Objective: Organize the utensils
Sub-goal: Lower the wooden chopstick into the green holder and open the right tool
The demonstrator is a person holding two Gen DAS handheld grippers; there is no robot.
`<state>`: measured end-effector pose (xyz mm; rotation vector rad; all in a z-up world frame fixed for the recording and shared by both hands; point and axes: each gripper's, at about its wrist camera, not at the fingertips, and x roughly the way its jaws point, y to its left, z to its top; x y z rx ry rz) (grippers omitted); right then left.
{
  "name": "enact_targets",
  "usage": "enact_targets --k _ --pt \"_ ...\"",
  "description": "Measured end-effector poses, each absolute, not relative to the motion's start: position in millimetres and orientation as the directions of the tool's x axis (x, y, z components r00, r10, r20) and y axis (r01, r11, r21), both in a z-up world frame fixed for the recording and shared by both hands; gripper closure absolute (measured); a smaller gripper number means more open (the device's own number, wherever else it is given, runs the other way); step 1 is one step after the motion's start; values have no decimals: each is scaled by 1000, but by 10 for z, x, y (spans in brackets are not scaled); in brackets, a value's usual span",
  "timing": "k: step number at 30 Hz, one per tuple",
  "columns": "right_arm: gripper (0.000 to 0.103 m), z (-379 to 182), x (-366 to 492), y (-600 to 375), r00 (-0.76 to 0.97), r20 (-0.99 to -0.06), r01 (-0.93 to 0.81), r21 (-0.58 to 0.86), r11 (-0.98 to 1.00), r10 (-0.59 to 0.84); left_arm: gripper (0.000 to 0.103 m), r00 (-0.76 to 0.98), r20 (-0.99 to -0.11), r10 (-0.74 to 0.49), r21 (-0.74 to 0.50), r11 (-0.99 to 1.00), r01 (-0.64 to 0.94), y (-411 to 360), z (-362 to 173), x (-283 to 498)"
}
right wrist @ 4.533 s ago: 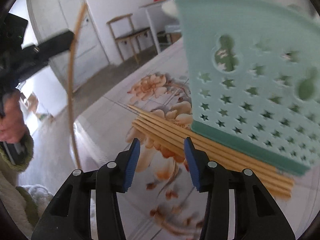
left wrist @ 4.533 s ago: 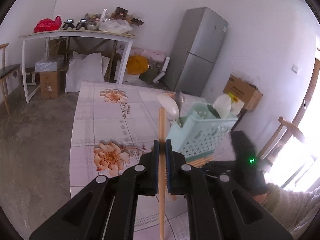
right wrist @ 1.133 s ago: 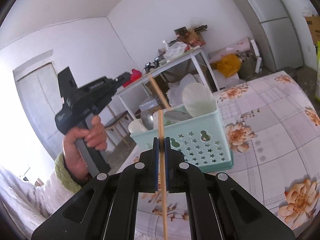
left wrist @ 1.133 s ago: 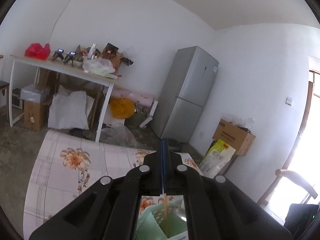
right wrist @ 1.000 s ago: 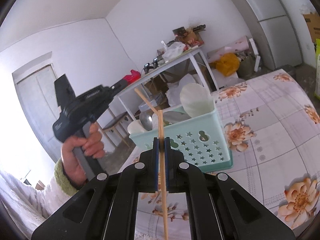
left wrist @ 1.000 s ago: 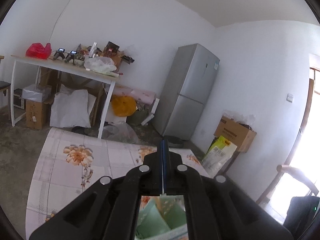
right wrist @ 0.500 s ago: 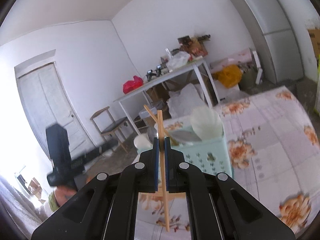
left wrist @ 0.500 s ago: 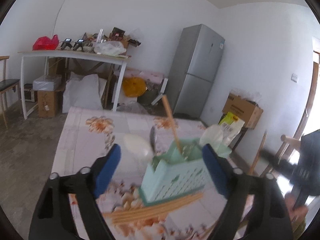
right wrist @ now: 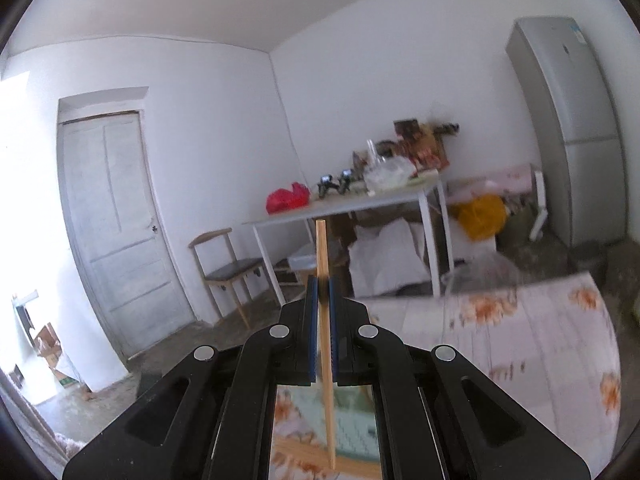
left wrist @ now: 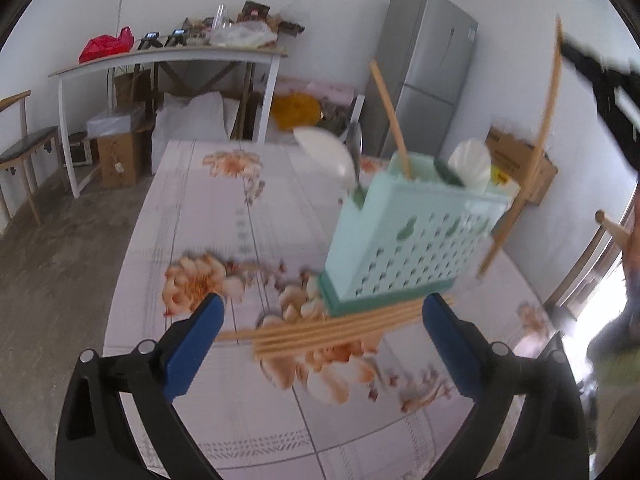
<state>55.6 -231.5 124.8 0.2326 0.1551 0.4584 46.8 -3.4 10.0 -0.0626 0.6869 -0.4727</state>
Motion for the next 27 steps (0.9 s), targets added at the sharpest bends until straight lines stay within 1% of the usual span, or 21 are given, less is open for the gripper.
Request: enact_targets --k 7,15,18,27 --pt "100 1530 837 -2094 901 -78 -415 132 900 427 6 638 -638 -431 -211 895 392 -35 -97 480" --pt "100 1426 1090 -1857 912 -139 -387 22 922 386 6 638 -648 -416 -227 905 360 95 -170 559" --pt "100 1407 1110 -1787 908 -152 -395 3 919 391 6 641 -647 -413 -234 908 348 146 -183 578" --pt "100 1558 1088 -1729 910 -129 -403 -37 915 395 6 644 -645 -413 -240 909 342 190 -166 577"
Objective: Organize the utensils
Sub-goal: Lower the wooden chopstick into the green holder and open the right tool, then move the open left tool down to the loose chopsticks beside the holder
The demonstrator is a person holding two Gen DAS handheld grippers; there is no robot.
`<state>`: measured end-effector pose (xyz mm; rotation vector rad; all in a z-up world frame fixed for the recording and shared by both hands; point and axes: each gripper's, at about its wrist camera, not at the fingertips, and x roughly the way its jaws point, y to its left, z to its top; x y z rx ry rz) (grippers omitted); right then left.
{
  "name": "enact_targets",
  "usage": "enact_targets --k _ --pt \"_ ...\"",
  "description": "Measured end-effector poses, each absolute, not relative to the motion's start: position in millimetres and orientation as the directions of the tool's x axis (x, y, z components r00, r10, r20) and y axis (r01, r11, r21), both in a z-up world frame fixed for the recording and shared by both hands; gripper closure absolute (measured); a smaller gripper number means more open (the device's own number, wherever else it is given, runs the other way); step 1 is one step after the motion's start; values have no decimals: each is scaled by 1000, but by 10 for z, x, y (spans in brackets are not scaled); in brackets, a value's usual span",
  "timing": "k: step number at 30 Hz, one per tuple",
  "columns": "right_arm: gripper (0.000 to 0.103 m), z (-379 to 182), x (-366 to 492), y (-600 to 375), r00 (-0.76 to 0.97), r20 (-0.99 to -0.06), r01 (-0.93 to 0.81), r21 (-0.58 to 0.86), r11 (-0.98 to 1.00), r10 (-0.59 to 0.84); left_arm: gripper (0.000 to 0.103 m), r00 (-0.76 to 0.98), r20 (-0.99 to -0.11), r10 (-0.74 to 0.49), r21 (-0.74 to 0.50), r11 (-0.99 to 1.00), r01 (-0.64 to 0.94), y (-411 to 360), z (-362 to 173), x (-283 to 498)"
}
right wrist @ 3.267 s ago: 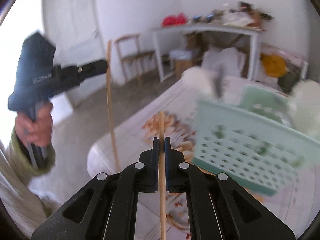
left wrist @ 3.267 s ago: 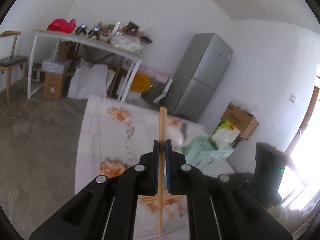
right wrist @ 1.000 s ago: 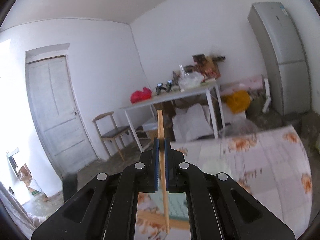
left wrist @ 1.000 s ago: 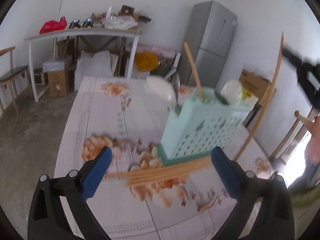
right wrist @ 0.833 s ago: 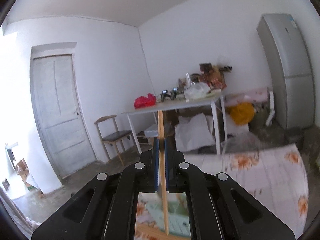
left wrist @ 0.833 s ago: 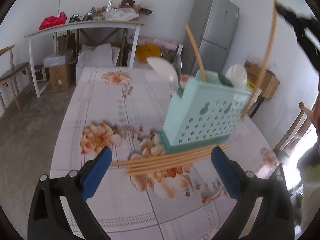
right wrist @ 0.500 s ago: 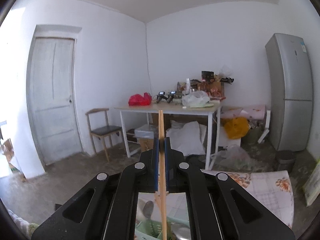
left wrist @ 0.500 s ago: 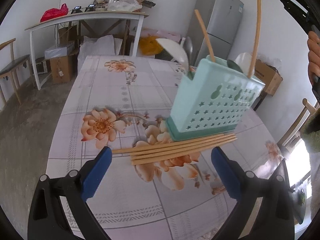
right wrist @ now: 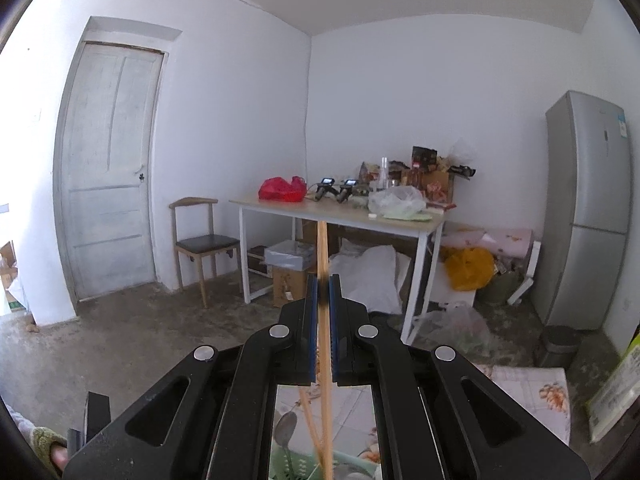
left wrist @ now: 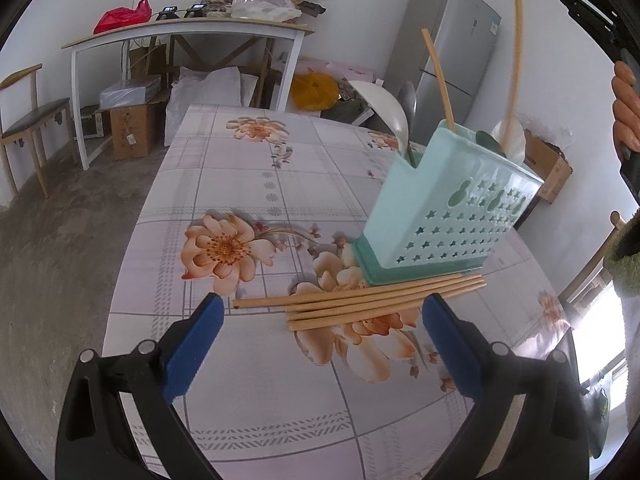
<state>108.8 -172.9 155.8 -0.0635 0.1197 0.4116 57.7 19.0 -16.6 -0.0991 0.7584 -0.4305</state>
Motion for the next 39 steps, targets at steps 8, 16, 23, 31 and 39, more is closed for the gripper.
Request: enact_targets --k 8,16,23,31,39 --pt "100 1487 1120 -1733 910 -159 -397 -62 916 384 6 642 -644 -416 -238 906 349 161 -160 570" --pt "100 1206 1104 -1734 900 -249 -391 -102 915 357 6 644 -640 -420 -229 904 362 123 -139 559" --pt "97 797 1056 -1803 865 -383 -381 -82 921 323 6 650 -643 -406 -221 910 350 118 -146 566" --pt "58 851 614 -2180 892 -314 -315 88 945 326 6 655 -650 -384 -198 918 342 90 -198 569" --pt "37 102 361 -2176 821 -488 -202 235 951 296 6 548 -744 -382 -234 917 323 30 -489 646"
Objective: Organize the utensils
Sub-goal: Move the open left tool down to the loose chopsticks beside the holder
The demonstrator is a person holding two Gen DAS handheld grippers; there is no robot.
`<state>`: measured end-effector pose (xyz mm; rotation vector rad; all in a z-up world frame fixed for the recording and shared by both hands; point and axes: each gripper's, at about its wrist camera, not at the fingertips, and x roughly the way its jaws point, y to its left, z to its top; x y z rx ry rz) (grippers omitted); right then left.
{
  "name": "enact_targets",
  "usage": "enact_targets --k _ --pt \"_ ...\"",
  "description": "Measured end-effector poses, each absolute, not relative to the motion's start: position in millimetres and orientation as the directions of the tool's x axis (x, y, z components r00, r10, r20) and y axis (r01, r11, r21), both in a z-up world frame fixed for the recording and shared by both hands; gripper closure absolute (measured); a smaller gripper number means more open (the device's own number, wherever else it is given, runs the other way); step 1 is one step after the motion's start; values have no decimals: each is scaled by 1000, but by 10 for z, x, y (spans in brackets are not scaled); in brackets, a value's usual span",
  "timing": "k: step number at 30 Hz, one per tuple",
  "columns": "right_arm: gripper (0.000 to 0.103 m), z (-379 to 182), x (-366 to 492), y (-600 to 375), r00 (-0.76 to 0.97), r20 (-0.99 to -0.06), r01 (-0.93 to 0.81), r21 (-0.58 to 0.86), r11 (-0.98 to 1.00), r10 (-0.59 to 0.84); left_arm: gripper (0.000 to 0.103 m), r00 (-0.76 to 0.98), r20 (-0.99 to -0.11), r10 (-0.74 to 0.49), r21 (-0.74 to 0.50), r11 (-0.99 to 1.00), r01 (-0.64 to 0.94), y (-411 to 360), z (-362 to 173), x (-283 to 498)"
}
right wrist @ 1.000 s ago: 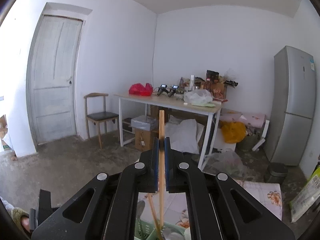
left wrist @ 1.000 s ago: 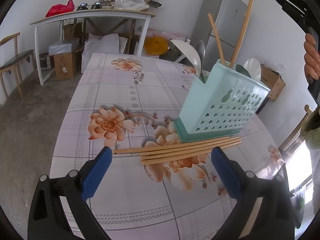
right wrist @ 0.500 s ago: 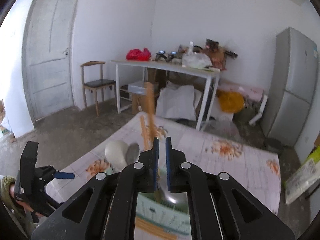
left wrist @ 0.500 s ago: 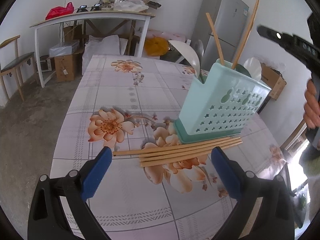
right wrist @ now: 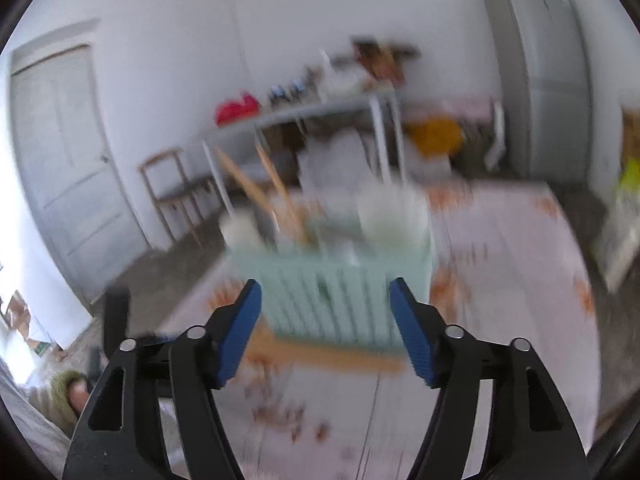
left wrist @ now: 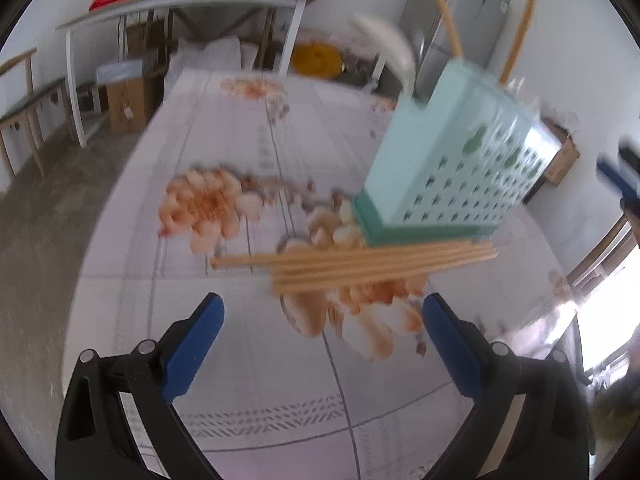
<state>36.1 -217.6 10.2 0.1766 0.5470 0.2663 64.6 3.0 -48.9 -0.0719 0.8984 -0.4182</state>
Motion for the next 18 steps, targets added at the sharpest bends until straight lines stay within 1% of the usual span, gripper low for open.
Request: enact_targets --k 3,4,6,7,10,12,15,18 --pt "37 -395 385 -2090 751 -627 -78 226 971 206 6 567 -767 -301 -121 935 333 -84 -554 643" --pt "37 -489 381 -2055 737 -652 -51 209 977 178 6 571 -778 -261 -61 936 346 -143 -576 647" --pt "36 -648 346 -2012 725 -670 -20 211 977 160 6 577 -788 -214 19 928 371 -223 -618 650" --pt "34 -736 336 -1984 715 -682 0 216 976 151 6 585 -783 -213 24 929 370 -227 -628 643" --pt "31 -879 349 -1923 694 -709 28 199 979 124 5 607 -769 -198 22 942 335 -201 -644 627" --pt "30 -923 326 -1860 704 -704 30 162 986 94 5 618 -762 -196 26 943 331 -192 -650 609" --pt "21 -937 306 -1796 708 -703 14 113 994 70 5 622 -758 -194 33 942 334 -179 -652 596" --pt "18 -980 235 -1769 714 -699 28 86 996 40 5 613 -766 -195 26 943 333 -182 -644 599"
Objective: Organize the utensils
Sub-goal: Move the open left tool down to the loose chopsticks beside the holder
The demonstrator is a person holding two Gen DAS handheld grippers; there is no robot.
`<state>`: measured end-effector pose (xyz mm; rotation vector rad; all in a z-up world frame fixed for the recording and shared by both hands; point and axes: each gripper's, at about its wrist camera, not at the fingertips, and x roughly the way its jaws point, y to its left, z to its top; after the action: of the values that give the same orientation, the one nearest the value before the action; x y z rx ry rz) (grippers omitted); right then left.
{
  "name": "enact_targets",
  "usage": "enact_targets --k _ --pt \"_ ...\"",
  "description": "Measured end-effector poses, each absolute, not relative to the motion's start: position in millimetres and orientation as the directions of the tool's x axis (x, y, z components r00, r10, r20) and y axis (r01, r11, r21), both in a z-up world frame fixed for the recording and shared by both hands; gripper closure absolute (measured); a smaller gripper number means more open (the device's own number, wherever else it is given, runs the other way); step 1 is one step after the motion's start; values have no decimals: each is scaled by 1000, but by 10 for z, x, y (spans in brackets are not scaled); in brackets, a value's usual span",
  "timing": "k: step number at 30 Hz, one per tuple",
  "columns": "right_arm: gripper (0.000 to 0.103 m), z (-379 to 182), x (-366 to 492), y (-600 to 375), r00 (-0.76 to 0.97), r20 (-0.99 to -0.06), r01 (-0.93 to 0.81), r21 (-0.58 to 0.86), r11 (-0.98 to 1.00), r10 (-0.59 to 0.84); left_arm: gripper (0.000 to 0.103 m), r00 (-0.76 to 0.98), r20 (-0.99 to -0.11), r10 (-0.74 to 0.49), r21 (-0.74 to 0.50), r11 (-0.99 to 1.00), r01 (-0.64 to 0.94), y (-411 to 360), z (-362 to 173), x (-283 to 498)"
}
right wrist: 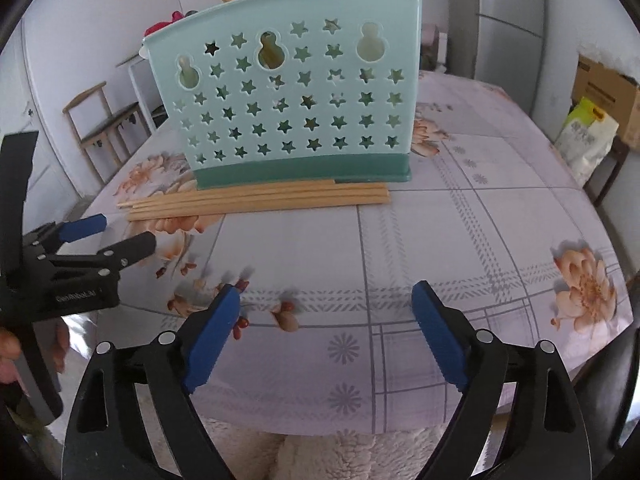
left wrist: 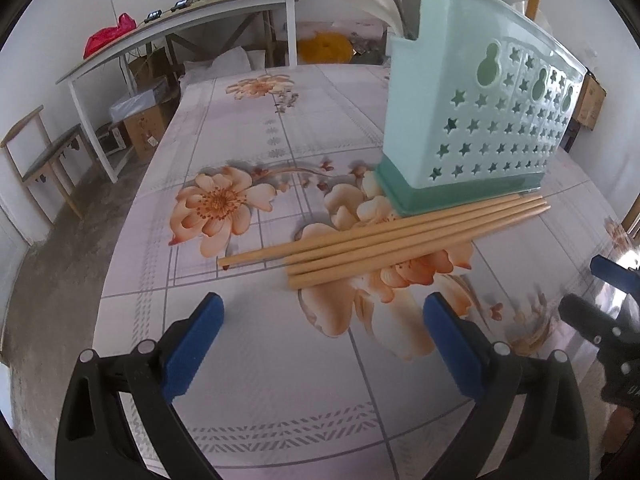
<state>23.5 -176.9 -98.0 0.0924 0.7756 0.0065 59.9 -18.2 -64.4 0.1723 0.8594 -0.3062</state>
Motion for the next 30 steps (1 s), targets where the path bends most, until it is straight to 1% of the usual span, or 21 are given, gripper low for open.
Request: enact_targets --k 6,11,18,20,22,25,26,27,29,30 --pt "8 -1054 216 -1808 711 -702 93 27 995 -47 5 620 -760 -197 29 942 334 -194 -652 602" --pt "8 -1074 194 -1864 715 -698 86 50 995 -27 5 623 -755 -204 25 940 339 -176 -669 594" --pt "8 -1063 126 -1996 738 -673 58 124 991 41 5 609 -763 -218 23 932 362 -164 -648 639" --pt "8 -1063 110 -2006 742 -668 52 126 991 46 6 614 -756 -229 25 926 376 -165 -615 637" --pt "8 -1066 100 -2018 745 -665 43 131 990 55 7 635 -729 -255 36 912 408 -181 -541 609" --pt "8 -1072 77 -2055 757 -649 31 155 987 78 14 650 -695 -306 54 880 472 -245 -443 561" --pt "8 -1067 65 -2075 759 -645 27 164 986 86 19 648 -691 -319 63 868 493 -274 -427 555" --pt "8 -1066 55 -2102 763 -639 21 179 984 100 22 645 -690 -329 79 851 519 -317 -417 552" --pt "8 -1060 35 -2134 768 -630 13 200 980 118 34 635 -691 -346 116 814 569 -404 -415 550" --pt "8 -1062 32 -2150 771 -624 8 213 977 129 38 627 -694 -354 125 798 589 -444 -417 551"
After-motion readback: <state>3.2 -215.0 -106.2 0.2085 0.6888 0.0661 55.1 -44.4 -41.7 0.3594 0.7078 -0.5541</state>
